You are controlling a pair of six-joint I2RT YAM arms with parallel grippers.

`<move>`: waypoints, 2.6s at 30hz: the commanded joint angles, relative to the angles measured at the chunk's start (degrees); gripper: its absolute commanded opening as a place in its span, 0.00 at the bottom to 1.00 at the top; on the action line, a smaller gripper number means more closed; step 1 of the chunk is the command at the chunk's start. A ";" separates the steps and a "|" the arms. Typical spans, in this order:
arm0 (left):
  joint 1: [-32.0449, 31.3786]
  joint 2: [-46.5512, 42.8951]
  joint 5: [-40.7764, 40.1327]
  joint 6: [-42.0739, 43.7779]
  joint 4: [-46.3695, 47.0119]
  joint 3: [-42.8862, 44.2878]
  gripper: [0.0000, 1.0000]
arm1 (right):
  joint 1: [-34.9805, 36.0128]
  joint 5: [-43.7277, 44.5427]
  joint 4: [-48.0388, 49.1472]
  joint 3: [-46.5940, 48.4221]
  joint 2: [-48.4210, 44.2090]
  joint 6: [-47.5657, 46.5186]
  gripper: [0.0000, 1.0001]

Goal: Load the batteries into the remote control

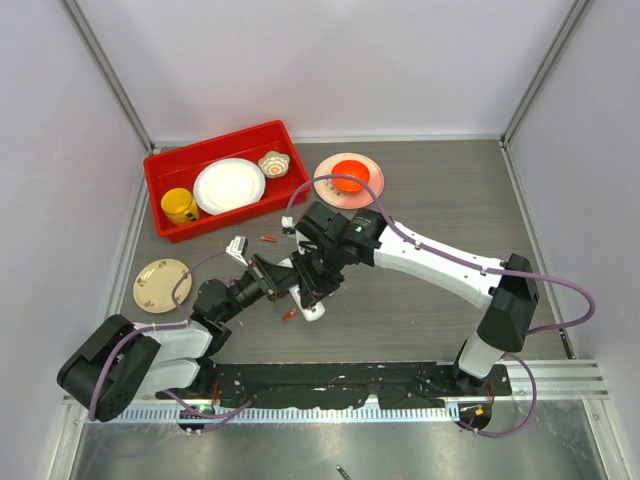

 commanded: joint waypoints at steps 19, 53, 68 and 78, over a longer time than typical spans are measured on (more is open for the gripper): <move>-0.36 1.47 1.11 -1.25 16.87 1.04 0.00 | 0.08 3.58 -2.98 6.30 0.34 -1.64 0.31; -0.45 7.27 10.16 -7.40 16.87 9.30 0.00 | -7.38 2.72 54.29 -47.38 -44.39 7.75 0.77; -2.56 8.15 10.78 -7.93 16.87 11.32 0.00 | -13.72 -14.94 82.54 -59.27 -40.71 24.37 0.84; -2.65 8.06 10.60 -7.75 16.87 11.50 0.00 | -13.72 -19.43 74.62 -56.37 -37.37 20.85 0.86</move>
